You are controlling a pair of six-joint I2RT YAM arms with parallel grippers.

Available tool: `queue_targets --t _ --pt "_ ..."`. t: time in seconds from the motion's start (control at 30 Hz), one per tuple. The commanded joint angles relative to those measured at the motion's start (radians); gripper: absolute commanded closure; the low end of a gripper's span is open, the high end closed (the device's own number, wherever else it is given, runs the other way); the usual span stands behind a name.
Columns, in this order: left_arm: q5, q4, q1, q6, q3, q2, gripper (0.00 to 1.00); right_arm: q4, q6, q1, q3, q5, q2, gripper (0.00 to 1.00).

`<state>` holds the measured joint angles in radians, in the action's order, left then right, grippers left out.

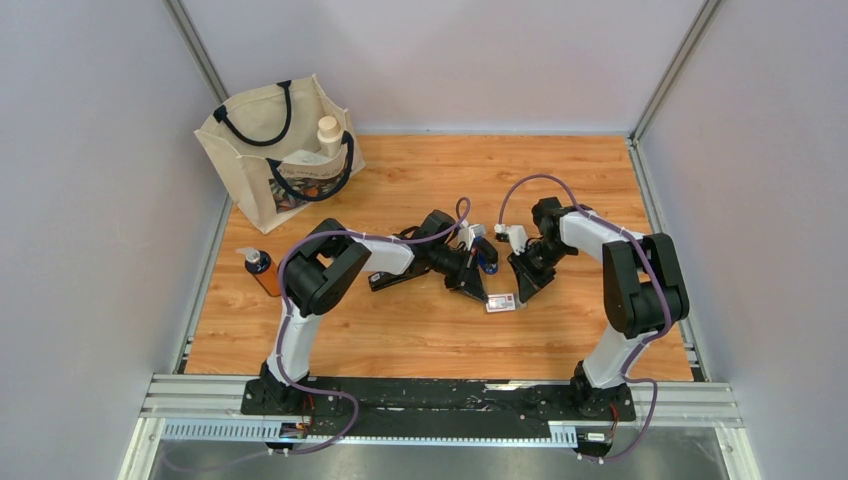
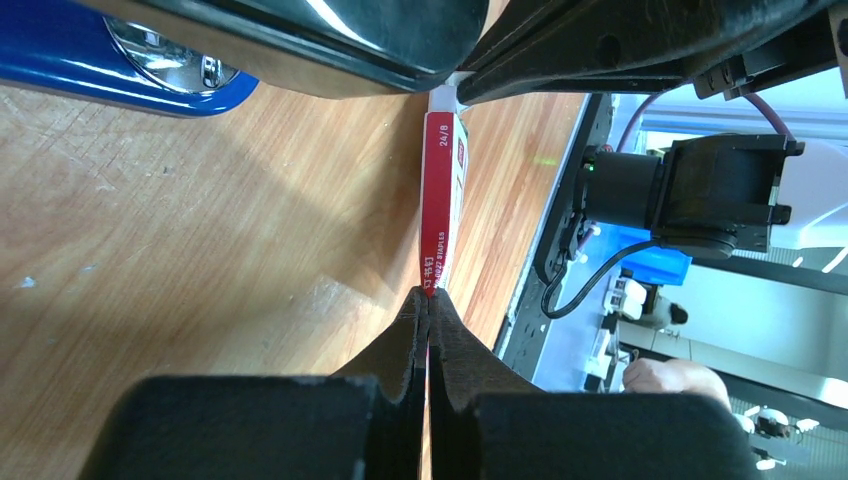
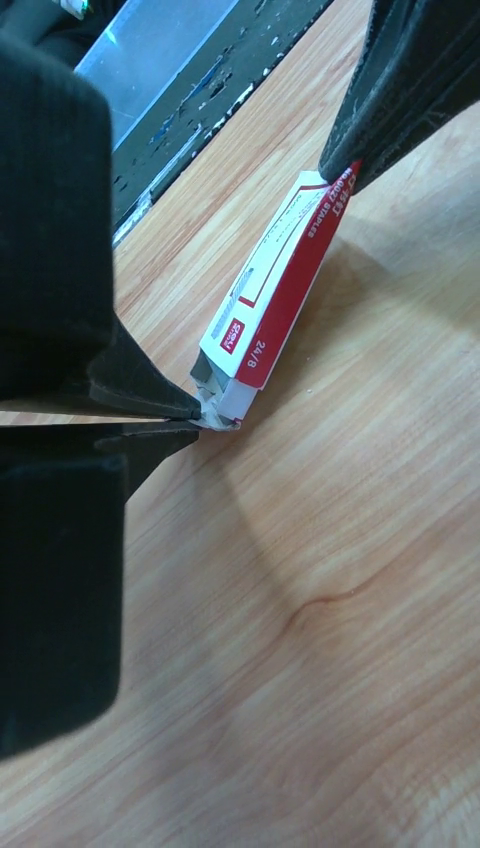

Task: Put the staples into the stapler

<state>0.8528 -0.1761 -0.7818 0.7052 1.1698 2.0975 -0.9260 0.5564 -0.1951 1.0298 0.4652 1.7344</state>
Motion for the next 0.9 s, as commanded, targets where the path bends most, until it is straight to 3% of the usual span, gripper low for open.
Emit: queue_targets --t 0.0,0.87 --pt "0.003 -0.028 0.004 0.004 -0.004 0.012 1.00 0.029 -0.035 -0.001 0.007 -0.040 0.010 1.00" --pt "-0.003 -0.026 0.015 0.000 -0.013 0.006 1.00 0.118 -0.067 0.118 -0.036 -0.165 -0.052 1.00"
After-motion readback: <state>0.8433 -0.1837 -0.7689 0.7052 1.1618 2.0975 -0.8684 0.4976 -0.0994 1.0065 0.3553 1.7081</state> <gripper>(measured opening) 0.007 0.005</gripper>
